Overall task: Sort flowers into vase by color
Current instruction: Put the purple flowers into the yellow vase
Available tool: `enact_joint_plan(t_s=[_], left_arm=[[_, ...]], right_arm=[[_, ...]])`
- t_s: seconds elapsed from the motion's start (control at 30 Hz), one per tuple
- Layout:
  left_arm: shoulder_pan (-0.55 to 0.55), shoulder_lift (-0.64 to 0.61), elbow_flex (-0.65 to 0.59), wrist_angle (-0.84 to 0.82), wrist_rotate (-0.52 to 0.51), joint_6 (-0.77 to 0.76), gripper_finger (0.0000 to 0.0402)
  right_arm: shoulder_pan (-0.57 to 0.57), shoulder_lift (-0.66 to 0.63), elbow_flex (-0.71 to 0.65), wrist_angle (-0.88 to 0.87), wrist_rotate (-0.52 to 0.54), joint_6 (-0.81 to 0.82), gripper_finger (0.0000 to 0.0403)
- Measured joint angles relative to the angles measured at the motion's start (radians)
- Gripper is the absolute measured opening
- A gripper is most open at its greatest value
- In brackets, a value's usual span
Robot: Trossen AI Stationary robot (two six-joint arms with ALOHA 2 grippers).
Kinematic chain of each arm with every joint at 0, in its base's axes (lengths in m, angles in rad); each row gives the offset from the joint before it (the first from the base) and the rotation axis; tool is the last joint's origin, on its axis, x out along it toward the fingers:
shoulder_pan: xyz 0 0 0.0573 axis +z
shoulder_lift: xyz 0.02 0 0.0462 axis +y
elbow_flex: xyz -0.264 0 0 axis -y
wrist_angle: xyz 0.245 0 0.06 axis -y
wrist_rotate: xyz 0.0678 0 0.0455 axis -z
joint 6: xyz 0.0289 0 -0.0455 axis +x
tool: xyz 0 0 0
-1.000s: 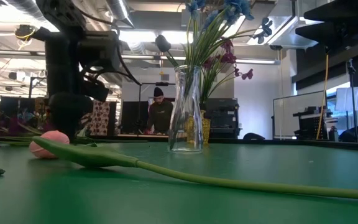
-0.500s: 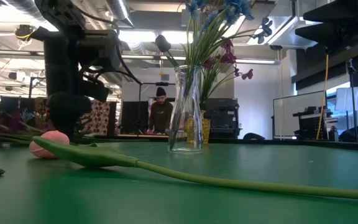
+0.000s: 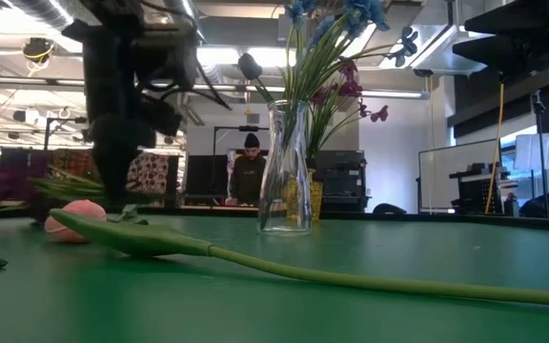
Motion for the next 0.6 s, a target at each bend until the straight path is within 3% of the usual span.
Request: enact_joint_plan(t_s=[0.6], left_arm=[[0.0,-0.001,0.083,-0.085,0.0,0.026,0.0016]], right_arm=[[0.0,0.0,0.0,0.0,0.0,0.0,0.0227]])
